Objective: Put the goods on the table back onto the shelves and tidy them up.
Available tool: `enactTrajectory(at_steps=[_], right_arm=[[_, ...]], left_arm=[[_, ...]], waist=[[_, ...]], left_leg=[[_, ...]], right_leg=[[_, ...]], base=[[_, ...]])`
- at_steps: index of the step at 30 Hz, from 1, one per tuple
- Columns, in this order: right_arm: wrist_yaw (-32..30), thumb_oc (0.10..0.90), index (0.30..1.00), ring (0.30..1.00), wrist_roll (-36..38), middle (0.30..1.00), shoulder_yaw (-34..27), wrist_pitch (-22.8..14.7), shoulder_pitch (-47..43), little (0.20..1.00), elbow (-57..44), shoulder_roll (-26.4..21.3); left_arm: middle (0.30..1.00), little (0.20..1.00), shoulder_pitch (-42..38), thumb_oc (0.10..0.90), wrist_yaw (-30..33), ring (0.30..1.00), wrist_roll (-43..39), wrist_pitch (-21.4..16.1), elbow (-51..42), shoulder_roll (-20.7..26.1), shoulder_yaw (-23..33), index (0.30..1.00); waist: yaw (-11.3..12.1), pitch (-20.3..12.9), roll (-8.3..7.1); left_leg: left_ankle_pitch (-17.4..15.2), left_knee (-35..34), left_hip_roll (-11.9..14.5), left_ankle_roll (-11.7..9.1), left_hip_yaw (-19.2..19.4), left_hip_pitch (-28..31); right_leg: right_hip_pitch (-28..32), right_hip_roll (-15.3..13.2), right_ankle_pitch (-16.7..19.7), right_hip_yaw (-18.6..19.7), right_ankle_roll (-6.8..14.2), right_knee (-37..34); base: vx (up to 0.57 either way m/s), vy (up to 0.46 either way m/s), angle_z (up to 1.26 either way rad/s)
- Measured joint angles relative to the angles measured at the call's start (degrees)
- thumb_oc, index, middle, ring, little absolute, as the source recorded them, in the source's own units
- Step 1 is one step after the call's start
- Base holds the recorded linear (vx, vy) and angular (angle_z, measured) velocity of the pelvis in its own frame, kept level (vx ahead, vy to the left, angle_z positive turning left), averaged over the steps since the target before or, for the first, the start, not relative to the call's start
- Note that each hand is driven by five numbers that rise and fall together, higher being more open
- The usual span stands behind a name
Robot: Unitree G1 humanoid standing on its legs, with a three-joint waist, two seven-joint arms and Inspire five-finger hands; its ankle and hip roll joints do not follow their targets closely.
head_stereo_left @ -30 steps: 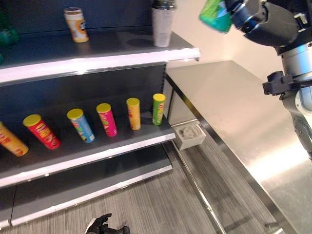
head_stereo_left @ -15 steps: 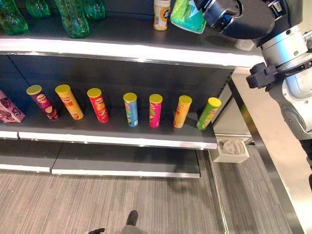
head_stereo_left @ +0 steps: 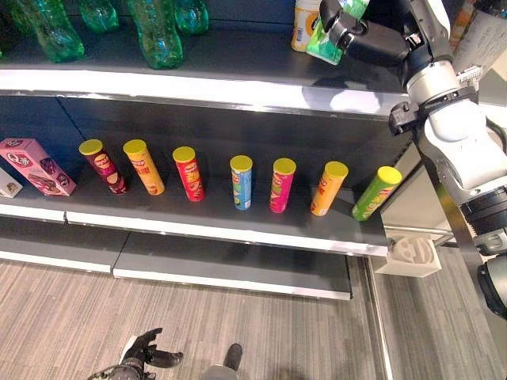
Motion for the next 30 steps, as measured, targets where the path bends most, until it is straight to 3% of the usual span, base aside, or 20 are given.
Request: enactTrajectory(at_steps=[8,13,30], right_arm=[[-0.4,0.4,0.3,0.3,-4.0,0.3,0.0,1.0,-0.2,0.3,0.4,0.1],[-1.3,0.4,0.3,0.3,-8.9,0.3,0.0,1.5,-0.2,0.3,0.6,3.2],[-4.1,0.4,0.3,0.3,-19.0,0.3,-0.1,2.8,-0.2,0.3,2.3,3.6]], left_arm=[[0.9,0.9,0.8,0.8,-0.2,0.9,-1.6,0.3,-1.0,-3.6,-2.8,0.9],[0.9,0.9,0.5,0.8,-0.2,0.9,-1.5,0.3,-2.1,-3.1,-2.8,0.9],[0.9,0.9,0.8,0.8,0.2,0.9,-1.4,0.4,-2.1,-2.4,-4.5,0.9]], waist=[[-0.1,-0.1,-0.23],[0.5,-1.3,-2.11],[1.8,-1.6,-2.53]], left_leg=[[-0.2,0.0,0.9,-0.3,-1.4,-0.2],[0.1,0.0,0.2,-0.8,-2.6,-0.8],[0.6,0.0,-0.5,-1.1,-5.0,-2.0]], right_leg=[[0.8,1.1,0.0,-2.8,0.0,0.3],[1.0,0.7,-1.0,-4.1,-0.7,0.3],[1.5,0.1,-1.2,-7.1,-0.6,0.3]], base=[[0.03,-0.042,0.11],[0.03,-0.022,0.15],[0.01,-0.007,0.09]])
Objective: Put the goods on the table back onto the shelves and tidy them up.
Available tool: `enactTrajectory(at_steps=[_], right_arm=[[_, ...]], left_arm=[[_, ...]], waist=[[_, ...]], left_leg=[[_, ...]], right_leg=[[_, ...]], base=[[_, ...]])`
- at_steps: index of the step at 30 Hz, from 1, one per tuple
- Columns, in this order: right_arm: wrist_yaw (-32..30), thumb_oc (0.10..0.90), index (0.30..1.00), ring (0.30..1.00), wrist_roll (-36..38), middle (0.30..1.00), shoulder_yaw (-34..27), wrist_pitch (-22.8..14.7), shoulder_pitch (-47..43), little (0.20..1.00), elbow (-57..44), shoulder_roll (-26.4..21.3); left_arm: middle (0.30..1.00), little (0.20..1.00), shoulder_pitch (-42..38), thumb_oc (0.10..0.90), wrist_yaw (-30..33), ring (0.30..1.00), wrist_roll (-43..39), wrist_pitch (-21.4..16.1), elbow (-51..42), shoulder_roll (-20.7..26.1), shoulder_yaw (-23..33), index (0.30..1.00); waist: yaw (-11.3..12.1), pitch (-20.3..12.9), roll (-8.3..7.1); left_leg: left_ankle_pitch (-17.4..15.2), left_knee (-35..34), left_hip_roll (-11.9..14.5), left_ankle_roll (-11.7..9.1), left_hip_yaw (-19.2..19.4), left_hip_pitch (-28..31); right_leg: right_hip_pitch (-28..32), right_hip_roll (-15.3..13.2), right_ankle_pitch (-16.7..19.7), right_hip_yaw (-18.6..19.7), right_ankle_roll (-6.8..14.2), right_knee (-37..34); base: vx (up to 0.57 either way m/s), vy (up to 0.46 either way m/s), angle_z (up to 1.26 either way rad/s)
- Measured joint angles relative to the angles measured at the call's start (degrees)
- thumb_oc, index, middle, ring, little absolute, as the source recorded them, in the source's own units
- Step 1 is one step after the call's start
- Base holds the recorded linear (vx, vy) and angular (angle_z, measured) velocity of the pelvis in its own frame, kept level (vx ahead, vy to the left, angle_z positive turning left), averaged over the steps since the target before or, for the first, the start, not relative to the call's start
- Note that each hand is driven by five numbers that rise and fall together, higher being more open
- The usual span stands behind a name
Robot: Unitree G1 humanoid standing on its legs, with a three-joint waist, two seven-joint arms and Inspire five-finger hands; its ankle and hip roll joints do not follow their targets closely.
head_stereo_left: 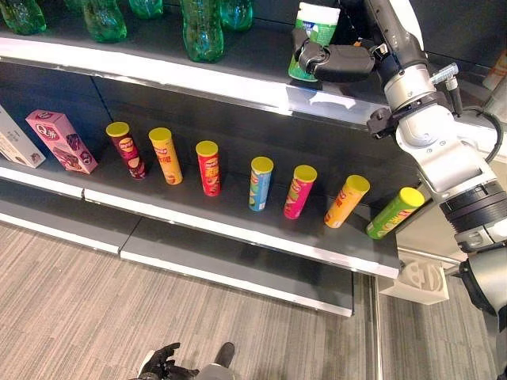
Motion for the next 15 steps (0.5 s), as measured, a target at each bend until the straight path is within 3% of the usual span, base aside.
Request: enactTrajectory(at_steps=[8,15], right_arm=[[-3.2,0.4,0.3,0.3,-5.7,0.3,-0.7,2.2,0.0,0.3,5.8,2.4],[-4.3,0.4,0.3,0.3,-6.1,0.3,-1.4,2.6,0.0,0.3,7.2,3.5]], left_arm=[[0.9,0.9,-0.4,0.8,0.1,0.9,0.0,0.0,-0.2,0.0,0.0,0.9],[0.9,0.9,-0.5,0.8,0.2,0.9,0.0,0.0,-0.3,0.0,0.0,0.9]], waist=[[-0.5,0.0,0.0],[-0.5,0.0,0.0]], left_leg=[[0.0,0.0,0.1,0.0,0.3,0.1],[0.0,0.0,0.2,0.0,0.5,0.2]], right_leg=[[0.0,0.1,0.0,0.4,0.0,0.0],[-0.1,0.0,0.0,0.7,0.0,0.0]], base=[[0.0,0.0,-0.01],[0.0,0.0,0.0]])
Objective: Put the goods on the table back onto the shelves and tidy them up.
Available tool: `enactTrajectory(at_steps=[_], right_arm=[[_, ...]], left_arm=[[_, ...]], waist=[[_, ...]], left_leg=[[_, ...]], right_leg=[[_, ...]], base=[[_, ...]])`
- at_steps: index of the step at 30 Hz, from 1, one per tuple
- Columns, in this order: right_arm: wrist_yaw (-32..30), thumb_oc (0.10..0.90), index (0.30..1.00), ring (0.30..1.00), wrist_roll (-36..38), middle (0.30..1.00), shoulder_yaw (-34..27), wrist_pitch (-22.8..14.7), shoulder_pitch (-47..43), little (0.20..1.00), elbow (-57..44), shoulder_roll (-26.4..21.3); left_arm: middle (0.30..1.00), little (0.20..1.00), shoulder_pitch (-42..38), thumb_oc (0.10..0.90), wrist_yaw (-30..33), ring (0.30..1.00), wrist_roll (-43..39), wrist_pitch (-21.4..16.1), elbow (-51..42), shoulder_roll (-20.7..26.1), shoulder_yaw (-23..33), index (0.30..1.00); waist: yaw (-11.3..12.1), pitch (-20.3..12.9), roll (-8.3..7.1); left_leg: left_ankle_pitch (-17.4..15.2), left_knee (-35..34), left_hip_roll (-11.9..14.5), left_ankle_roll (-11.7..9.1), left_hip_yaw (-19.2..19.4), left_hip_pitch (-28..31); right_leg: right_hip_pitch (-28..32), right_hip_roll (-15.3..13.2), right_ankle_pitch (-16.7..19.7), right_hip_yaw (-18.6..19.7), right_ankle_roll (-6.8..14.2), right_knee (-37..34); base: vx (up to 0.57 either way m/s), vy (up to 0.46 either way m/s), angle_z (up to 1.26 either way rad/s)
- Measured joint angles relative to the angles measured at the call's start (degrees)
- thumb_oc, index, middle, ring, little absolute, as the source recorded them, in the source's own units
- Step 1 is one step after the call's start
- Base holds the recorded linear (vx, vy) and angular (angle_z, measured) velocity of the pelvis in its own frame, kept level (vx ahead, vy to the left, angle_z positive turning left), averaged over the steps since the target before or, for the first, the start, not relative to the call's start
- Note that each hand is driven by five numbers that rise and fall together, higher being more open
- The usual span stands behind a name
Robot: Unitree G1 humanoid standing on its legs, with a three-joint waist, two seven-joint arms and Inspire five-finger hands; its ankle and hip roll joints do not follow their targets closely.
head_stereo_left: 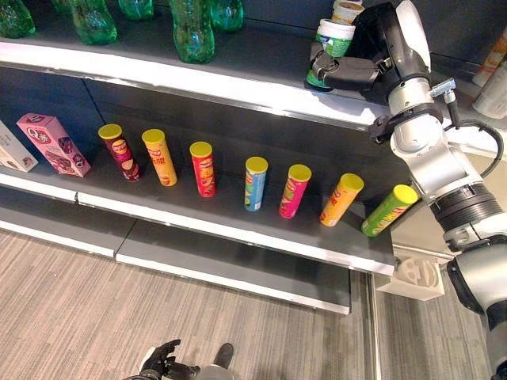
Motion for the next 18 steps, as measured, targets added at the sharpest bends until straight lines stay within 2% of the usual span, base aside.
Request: enactTrajectory(at_steps=[14,18], right_arm=[[-0.1,0.4,0.3,0.3,-0.1,0.3,0.0,0.1,0.0,0.3,0.0,0.1],[-0.3,0.4,0.3,0.3,-0.1,0.3,-0.1,0.1,0.0,0.3,-0.1,0.9]], left_arm=[[0.9,0.9,0.1,0.8,0.2,0.9,0.0,0.0,-0.1,0.0,0.0,0.9],[0.9,0.9,0.7,0.8,0.3,0.9,0.0,0.0,-0.6,0.0,0.0,0.9]], waist=[[-0.4,0.0,0.0],[-1.5,0.0,0.0]], left_leg=[[0.0,0.0,0.1,0.0,0.3,0.1],[0.0,0.0,0.1,0.0,0.5,0.2]], right_leg=[[-0.1,0.0,0.0,0.4,0.0,0.0],[-0.1,0.0,0.0,0.5,0.0,0.0]], base=[[0.0,0.0,0.0],[0.0,0.0,0.0]])
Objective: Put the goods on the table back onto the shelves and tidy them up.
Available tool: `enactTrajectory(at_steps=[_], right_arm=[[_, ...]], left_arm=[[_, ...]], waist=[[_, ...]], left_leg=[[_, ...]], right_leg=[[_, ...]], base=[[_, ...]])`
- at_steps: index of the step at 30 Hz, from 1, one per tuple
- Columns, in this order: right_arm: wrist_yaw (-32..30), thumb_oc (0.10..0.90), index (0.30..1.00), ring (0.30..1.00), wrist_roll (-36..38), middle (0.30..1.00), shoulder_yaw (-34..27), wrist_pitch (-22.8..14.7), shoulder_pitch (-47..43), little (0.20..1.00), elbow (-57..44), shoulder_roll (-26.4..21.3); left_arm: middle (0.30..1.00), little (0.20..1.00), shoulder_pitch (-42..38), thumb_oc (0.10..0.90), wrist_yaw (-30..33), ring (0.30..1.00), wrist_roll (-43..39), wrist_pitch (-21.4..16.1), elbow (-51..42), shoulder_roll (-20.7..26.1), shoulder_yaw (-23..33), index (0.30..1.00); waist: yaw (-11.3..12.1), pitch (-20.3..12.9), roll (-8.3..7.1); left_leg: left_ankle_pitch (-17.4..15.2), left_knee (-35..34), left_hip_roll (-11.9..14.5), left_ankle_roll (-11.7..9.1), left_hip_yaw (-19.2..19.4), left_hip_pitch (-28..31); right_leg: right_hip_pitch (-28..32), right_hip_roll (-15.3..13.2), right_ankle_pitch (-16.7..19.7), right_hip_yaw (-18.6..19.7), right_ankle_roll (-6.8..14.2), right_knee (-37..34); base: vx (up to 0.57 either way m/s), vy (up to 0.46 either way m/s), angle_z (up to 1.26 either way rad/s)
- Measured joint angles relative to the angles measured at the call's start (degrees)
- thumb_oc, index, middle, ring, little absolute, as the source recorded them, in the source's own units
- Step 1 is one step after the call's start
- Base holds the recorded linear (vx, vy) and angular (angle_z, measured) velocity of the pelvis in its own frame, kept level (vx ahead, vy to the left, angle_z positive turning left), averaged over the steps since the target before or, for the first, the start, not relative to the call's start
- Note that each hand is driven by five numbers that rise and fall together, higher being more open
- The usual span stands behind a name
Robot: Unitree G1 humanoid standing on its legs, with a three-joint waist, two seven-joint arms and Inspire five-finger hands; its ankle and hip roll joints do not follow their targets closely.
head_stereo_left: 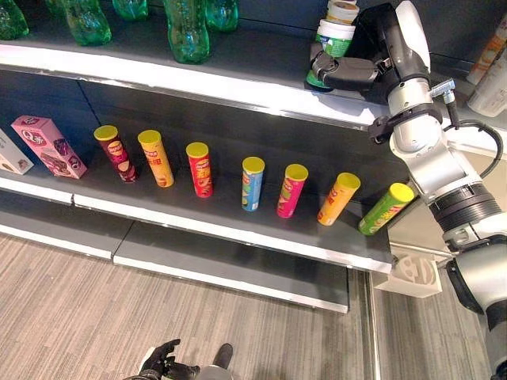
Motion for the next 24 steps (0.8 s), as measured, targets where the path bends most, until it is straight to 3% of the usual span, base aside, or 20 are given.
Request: enactTrajectory(at_steps=[2,3,20,24], right_arm=[[0.0,0.585,0.578,0.578,0.0,0.578,-0.1,0.0,0.0,0.578,-0.1,0.0],[0.0,0.8,0.9,0.9,0.0,0.9,-0.3,0.0,0.1,0.9,-0.2,0.3],[-0.5,0.8,0.9,0.9,0.0,0.9,-1.0,0.1,1.2,0.9,-5.3,1.8],[-0.8,0.8,0.9,0.9,0.1,0.9,-4.9,0.0,3.9,0.9,-10.2,1.8]], left_arm=[[0.9,0.9,0.3,0.8,0.0,0.9,0.0,0.0,-0.7,0.0,0.0,0.9],[0.9,0.9,0.3,0.8,0.0,0.9,0.0,0.0,-0.8,0.0,0.0,0.9],[0.9,0.9,0.4,0.8,0.1,0.9,0.4,0.0,-0.9,0.0,0.1,0.9],[0.9,0.9,0.1,0.8,0.1,0.9,0.4,0.1,-0.9,0.0,0.2,0.9]], waist=[[-0.1,0.0,0.0],[-0.1,0.0,0.0],[-0.8,-0.1,0.14],[-1.1,-0.1,0.16]], left_leg=[[0.0,0.0,0.1,0.0,0.2,0.1],[0.0,0.0,0.1,0.0,0.5,0.2],[-0.1,0.0,0.2,0.1,1.5,0.8],[-0.2,0.0,0.2,0.2,1.6,0.9]], right_leg=[[0.0,0.0,0.0,0.1,0.0,0.0],[0.0,0.0,0.0,0.3,0.0,0.0],[0.0,0.0,0.1,1.5,-0.1,0.0],[0.0,-0.1,0.1,1.6,-0.1,0.0]], base=[[0.01,-0.005,-0.06],[0.0,0.001,-0.1],[0.0,0.0,-0.03],[0.0,0.0,0.0]])
